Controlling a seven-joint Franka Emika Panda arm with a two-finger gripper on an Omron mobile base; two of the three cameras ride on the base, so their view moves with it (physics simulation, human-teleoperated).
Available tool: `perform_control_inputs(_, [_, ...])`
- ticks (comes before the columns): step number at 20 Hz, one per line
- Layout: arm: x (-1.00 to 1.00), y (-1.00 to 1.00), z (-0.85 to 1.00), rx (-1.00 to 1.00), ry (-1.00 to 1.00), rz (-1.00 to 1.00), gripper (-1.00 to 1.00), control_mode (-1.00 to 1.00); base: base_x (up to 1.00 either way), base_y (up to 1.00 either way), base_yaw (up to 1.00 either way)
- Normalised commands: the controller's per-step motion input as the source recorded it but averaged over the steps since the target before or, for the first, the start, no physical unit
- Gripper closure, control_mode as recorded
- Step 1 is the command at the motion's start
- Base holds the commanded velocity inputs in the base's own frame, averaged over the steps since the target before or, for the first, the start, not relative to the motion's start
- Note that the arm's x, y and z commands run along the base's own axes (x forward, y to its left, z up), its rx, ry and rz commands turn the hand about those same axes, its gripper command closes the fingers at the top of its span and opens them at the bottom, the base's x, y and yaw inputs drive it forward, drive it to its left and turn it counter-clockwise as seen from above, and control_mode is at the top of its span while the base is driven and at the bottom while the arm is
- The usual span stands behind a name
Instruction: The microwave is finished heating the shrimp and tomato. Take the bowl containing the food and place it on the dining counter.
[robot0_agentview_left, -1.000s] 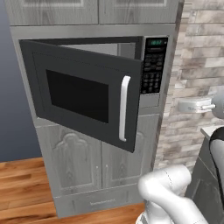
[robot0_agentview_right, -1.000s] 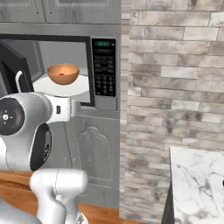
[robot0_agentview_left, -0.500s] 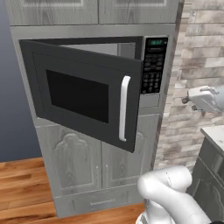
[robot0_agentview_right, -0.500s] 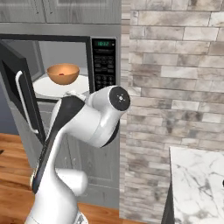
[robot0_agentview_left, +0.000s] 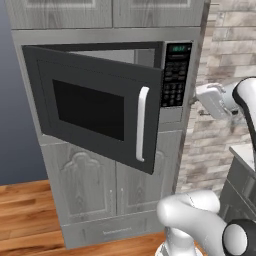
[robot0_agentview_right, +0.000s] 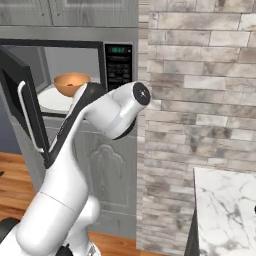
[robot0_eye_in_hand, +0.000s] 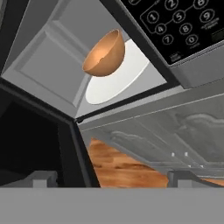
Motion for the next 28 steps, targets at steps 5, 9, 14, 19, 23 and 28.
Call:
perform_control_inputs(5, [0.14, 0.72, 0.0, 0.0, 0.04, 0.0, -1.0, -1.0, 0.0, 0.0, 0.0])
perform_control_inputs(9, [0.0, 0.9, 0.0, 0.0, 0.08, 0.0, -1.0, -1.0, 0.0, 0.0, 0.0])
perform_control_inputs(14, [-0.07, 0.95, 0.0, 0.01, 0.06, 0.0, -1.0, -1.0, 0.0, 0.0, 0.0])
perform_control_inputs(19, [-0.3, 0.9, 0.04, 0.04, 0.02, 0.0, -1.0, -1.0, 0.0, 0.0, 0.0])
perform_control_inputs(23, [-0.39, 0.75, 0.24, 0.06, 0.0, 0.05, -1.0, -1.0, 0.0, 0.0, 0.0])
perform_control_inputs(28, [-0.64, 0.87, 0.39, 0.05, 0.0, 0.19, -1.0, -1.0, 0.0, 0.0, 0.0])
